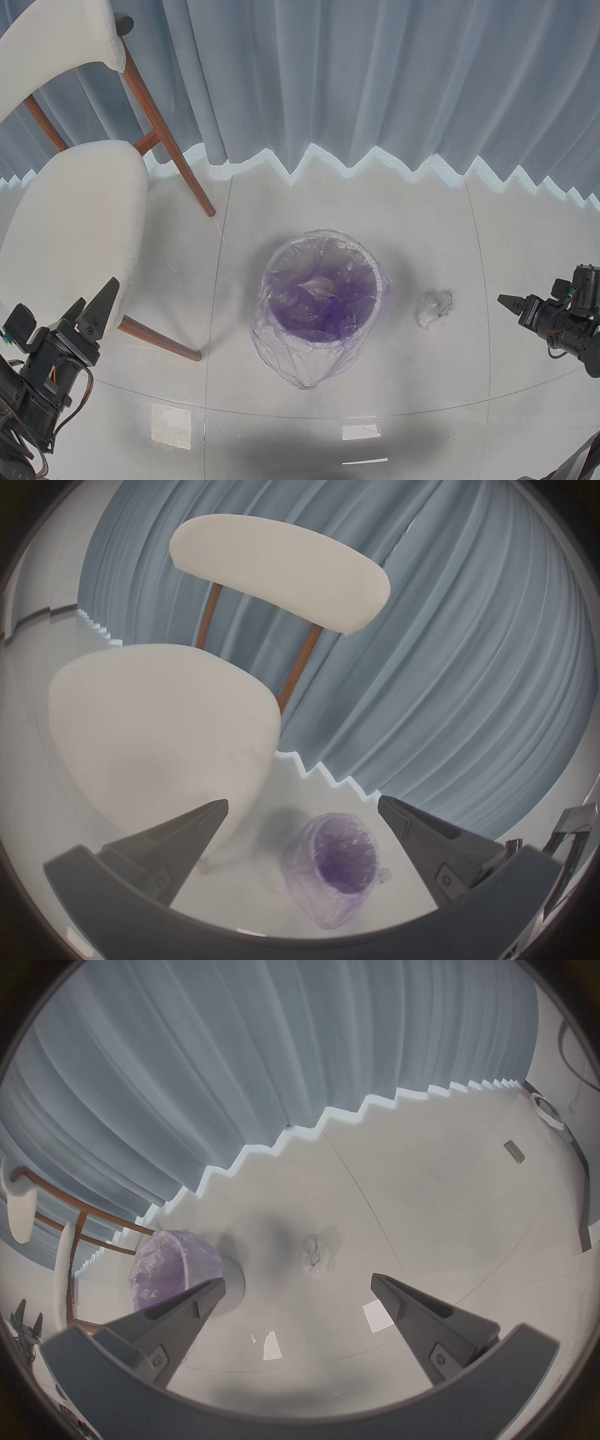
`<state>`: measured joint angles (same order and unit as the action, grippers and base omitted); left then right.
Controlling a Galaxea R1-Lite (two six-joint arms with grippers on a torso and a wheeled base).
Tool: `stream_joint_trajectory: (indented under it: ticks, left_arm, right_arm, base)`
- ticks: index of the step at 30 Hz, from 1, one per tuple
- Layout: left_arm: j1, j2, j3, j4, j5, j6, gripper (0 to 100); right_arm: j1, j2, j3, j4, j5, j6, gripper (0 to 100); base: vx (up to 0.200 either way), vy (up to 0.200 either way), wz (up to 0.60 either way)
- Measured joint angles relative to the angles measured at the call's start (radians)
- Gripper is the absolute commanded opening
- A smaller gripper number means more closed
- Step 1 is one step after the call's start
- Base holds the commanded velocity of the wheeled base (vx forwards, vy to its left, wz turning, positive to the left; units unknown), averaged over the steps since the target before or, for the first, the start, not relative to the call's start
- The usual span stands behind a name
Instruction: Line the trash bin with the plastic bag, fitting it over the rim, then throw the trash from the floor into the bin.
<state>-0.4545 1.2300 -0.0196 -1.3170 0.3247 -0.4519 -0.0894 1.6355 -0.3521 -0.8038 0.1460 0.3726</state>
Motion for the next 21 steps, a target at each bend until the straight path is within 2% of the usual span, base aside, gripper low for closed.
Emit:
stream_joint_trajectory:
  ticks: [7, 21]
  left_arm:
    - [0.063, -0.106, 0.002, 0.095, -0.013, 0.053, 100]
    - [0.11, -0.145, 0.002, 0.11, -0.017, 0.07, 100]
  right_arm:
    - [-0.023, 0.15, -0.13, 0.0, 0.027, -0.021, 100]
    - [-0.036, 0.45, -0.449, 0.019, 0.03, -0.08, 100]
  base:
    - [0.0, 0.0, 0.0]
    - [0.0, 0.0, 0.0]
